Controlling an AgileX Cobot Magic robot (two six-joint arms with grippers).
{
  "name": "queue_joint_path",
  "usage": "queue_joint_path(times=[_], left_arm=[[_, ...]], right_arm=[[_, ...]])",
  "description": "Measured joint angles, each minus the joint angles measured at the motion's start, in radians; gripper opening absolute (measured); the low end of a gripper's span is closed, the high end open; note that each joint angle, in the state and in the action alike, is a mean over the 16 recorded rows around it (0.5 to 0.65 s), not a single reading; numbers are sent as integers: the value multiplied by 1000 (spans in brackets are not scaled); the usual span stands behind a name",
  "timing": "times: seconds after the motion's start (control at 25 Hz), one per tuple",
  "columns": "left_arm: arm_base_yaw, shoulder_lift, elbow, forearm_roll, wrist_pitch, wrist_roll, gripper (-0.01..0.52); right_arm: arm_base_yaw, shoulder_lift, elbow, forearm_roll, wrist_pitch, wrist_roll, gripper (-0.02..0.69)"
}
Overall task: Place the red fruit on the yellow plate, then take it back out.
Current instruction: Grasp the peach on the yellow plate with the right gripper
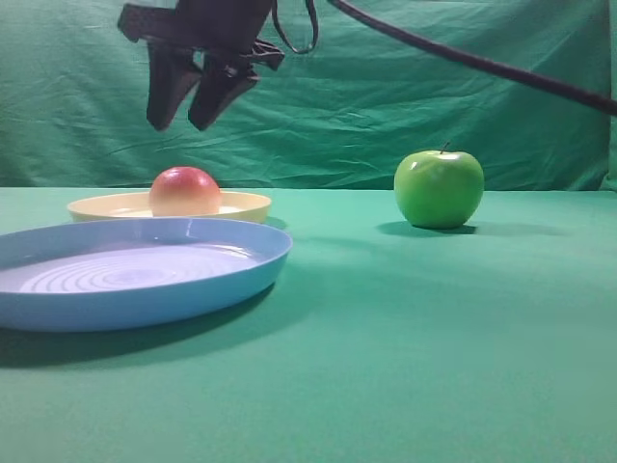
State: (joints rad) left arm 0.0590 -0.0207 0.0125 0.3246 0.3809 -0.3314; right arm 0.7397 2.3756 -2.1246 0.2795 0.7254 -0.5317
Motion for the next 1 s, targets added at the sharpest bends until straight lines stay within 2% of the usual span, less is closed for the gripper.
queue_joint_path(times=[0.12, 0.28, 0.52, 0.8, 1.0], left_arm=[[0, 0, 0, 0, 0, 0, 0], [0, 0, 0, 0, 0, 1, 0], [0, 0, 0, 0, 0, 1, 0], [0, 0, 0, 0, 0, 1, 0], [0, 0, 0, 0, 0, 1, 0]], right_arm=[[0, 27, 0, 0, -29, 0, 642], [0, 58, 0, 0, -52, 0, 609], [0, 83, -5, 0, -37, 4, 458], [-8, 35, -48, -2, 95, 20, 266], [-24, -59, -86, -4, 233, 51, 199]])
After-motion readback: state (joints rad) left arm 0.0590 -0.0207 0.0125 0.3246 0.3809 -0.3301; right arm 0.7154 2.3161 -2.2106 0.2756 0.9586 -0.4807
